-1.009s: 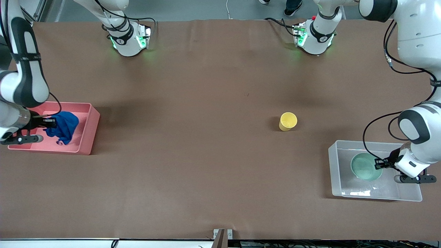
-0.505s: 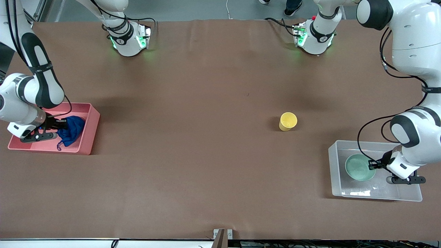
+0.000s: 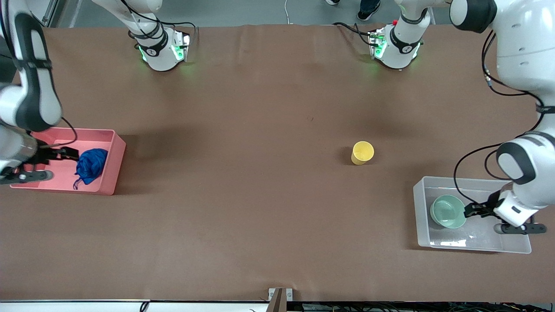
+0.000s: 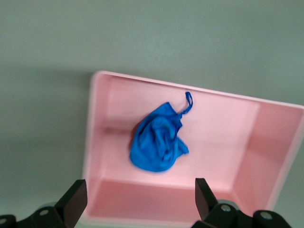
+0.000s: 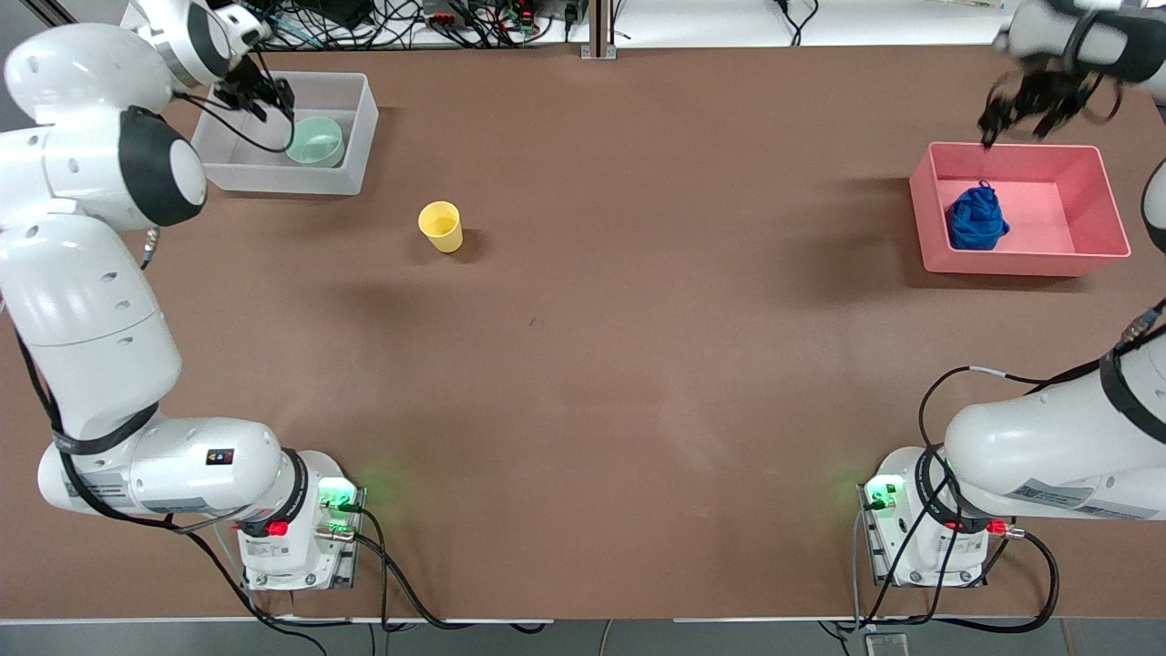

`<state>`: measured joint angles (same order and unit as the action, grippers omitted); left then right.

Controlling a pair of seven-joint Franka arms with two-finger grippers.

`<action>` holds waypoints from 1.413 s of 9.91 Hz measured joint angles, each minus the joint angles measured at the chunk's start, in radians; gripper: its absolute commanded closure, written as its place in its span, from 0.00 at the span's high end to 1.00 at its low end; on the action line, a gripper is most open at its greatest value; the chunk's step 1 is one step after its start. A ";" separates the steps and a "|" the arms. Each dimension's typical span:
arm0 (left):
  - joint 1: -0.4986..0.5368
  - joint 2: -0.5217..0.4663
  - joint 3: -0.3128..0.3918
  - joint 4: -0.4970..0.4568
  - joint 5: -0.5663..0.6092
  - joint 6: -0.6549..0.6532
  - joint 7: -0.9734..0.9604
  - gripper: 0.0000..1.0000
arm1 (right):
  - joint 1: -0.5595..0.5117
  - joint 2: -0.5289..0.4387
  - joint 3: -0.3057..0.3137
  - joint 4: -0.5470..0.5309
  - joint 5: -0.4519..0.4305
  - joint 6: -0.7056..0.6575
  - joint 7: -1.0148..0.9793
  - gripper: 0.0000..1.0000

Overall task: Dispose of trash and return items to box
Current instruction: 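Release the cloth into the pink bin while the left gripper releases the bowl, then move the left gripper from the clear box to the yellow cup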

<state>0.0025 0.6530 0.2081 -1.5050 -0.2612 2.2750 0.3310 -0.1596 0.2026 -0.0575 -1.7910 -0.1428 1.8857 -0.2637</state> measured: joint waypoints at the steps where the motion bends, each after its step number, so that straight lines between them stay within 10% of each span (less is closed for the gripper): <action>1: -0.011 -0.067 -0.001 -0.002 0.014 -0.064 0.000 0.83 | 0.034 -0.055 0.002 0.059 0.000 -0.088 0.046 1.00; 4: -0.068 -0.322 -0.038 -0.128 0.126 -0.196 -0.083 0.92 | 0.069 -0.235 0.005 0.094 0.047 -0.203 0.151 1.00; 7: -0.073 -0.547 -0.228 -0.394 0.261 -0.202 -0.309 0.92 | 0.085 -0.312 0.007 0.197 0.063 -0.377 0.214 1.00; 14: -0.076 -0.422 -0.440 -0.601 0.270 -0.078 -0.348 0.87 | 0.061 -0.223 -0.008 0.276 0.137 -0.401 0.213 1.00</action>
<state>-0.0736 0.2310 -0.2321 -2.1059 0.0084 2.1974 -0.0172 -0.0987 -0.0200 -0.0655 -1.5148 -0.0058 1.4851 -0.0508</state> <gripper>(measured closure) 0.097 0.000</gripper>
